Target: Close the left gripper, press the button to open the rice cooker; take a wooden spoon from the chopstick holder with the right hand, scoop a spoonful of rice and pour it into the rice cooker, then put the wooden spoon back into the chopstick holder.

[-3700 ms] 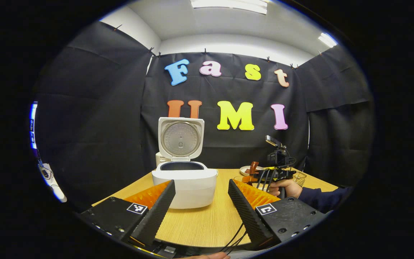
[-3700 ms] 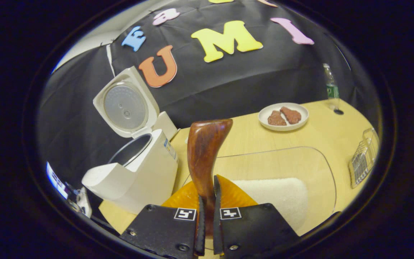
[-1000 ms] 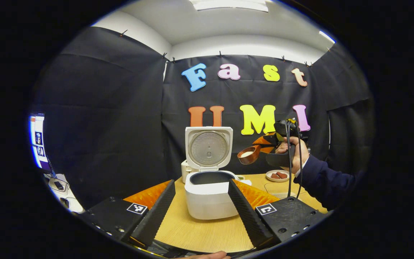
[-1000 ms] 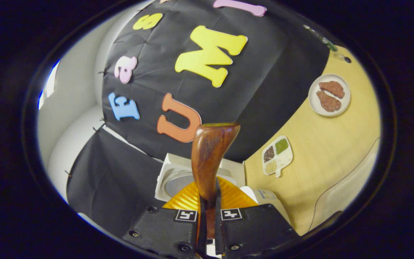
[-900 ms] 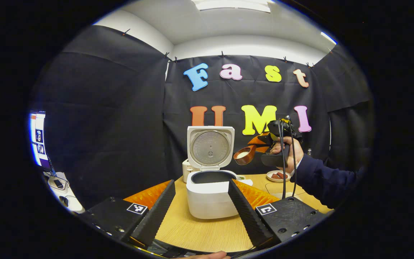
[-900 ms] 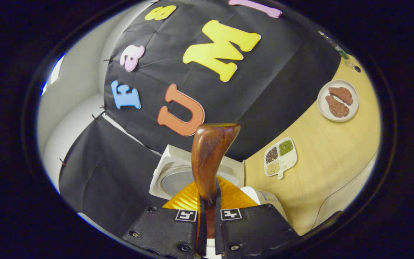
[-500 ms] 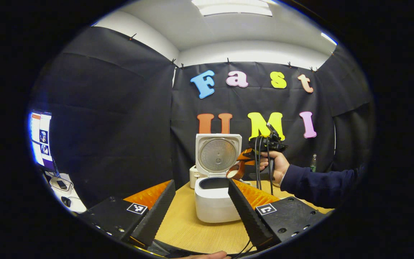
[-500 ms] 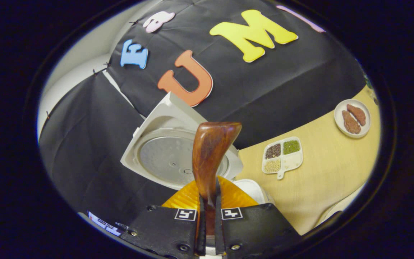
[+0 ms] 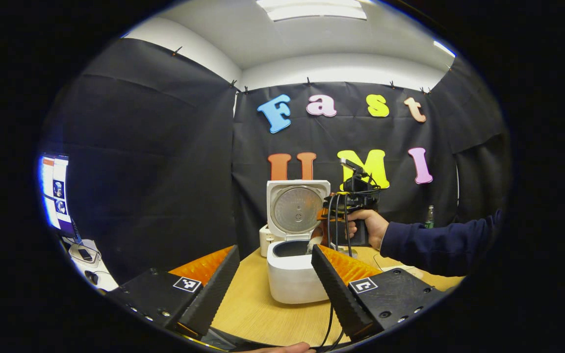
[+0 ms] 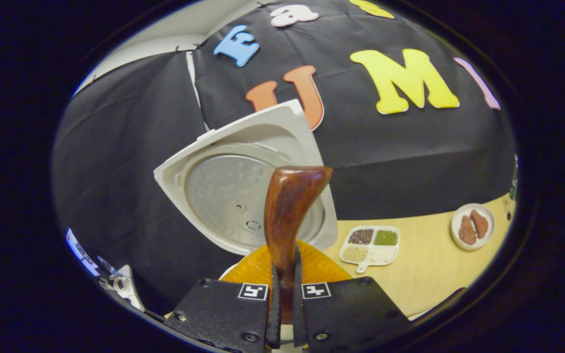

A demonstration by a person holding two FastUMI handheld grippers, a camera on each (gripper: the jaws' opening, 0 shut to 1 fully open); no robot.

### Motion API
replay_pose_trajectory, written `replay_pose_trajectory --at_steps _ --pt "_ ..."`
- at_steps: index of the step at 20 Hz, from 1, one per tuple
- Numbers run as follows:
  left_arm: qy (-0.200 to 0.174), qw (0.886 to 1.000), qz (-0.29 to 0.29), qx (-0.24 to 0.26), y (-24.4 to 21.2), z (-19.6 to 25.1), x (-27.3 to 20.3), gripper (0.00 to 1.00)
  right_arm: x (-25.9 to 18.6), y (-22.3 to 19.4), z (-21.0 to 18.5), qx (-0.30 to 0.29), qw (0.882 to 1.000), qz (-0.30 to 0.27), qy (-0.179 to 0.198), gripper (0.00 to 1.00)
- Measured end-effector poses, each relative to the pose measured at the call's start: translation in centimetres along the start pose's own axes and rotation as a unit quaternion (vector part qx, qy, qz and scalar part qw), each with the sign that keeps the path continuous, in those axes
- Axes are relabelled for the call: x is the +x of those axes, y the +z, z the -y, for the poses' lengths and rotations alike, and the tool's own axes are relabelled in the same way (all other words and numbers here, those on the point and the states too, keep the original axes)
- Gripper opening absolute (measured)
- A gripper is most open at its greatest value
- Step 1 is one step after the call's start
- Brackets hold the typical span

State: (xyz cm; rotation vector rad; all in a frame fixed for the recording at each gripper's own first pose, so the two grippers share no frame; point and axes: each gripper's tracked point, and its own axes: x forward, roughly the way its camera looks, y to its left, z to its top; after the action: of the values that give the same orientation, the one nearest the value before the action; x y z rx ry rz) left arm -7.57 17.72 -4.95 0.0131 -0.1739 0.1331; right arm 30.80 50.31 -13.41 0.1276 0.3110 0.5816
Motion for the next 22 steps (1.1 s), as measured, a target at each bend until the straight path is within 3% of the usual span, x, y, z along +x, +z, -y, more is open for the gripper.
replay_pose_trajectory --at_steps 6,10,14,18,22 --pt "-0.006 1.0 -0.009 -0.013 -0.5 -0.1 0.0 0.94 -1.2 0.2 -3.5 -0.163 0.986 0.038 0.022 0.12" --pt "-0.013 1.0 -0.008 -0.014 -0.4 0.5 -0.2 0.94 -3.0 0.8 -6.2 -0.29 0.953 0.082 0.03 0.14" --pt "-0.014 1.0 -0.012 -0.013 -0.5 0.9 -0.2 0.94 -4.7 0.4 -8.0 -0.343 0.932 0.113 0.034 0.14" --pt "-0.021 1.0 -0.014 -0.013 -0.2 1.7 -0.5 0.94 -6.1 1.2 -7.8 -0.337 0.933 0.121 0.033 0.14" --pt "-0.03 0.999 -0.014 -0.01 0.3 3.2 -0.3 0.94 -9.1 2.7 -5.6 -0.298 0.945 0.131 0.026 0.14"
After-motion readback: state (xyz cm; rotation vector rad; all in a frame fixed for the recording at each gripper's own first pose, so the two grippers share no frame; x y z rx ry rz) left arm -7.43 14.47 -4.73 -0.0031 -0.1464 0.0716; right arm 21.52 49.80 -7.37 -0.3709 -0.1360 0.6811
